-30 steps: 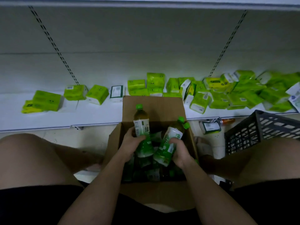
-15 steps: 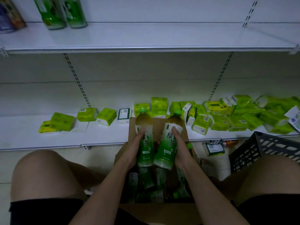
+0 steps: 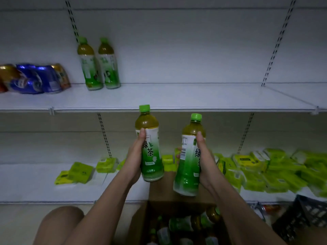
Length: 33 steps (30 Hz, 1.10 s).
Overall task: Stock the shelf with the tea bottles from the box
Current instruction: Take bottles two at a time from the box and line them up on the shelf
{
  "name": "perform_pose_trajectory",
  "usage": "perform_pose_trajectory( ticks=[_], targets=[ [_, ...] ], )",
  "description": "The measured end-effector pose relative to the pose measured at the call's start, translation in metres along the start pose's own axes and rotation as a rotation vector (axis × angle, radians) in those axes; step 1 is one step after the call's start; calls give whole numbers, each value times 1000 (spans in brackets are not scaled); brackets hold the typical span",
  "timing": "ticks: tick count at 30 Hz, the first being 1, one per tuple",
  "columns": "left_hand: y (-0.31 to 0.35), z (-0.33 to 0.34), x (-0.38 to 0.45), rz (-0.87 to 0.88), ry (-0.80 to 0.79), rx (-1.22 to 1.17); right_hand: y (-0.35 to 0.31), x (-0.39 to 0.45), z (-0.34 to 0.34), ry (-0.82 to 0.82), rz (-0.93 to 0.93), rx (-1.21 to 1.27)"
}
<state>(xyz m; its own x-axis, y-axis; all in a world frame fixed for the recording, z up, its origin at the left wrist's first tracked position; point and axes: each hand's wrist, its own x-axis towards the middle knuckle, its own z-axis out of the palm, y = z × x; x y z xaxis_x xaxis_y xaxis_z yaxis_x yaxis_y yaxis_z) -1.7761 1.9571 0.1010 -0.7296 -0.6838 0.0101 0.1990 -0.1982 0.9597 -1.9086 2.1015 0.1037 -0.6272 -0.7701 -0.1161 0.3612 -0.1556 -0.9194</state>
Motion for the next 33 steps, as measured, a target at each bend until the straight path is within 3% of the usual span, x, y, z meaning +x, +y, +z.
perform_pose_trajectory(
  ticks=[8,14,22,33],
  targets=[
    [113,3,30,261,-2,32,-88,22,62,-91,-217,-58],
    [165,5,61,376,119,44,-127,47,93,-28,-353,-82],
    [176,1,108,494,293,172,-154,93,118,-137,-478,-76],
    [159,-9,150,497,353,267,-148,144,126,-147,-465,-16]
  ],
)
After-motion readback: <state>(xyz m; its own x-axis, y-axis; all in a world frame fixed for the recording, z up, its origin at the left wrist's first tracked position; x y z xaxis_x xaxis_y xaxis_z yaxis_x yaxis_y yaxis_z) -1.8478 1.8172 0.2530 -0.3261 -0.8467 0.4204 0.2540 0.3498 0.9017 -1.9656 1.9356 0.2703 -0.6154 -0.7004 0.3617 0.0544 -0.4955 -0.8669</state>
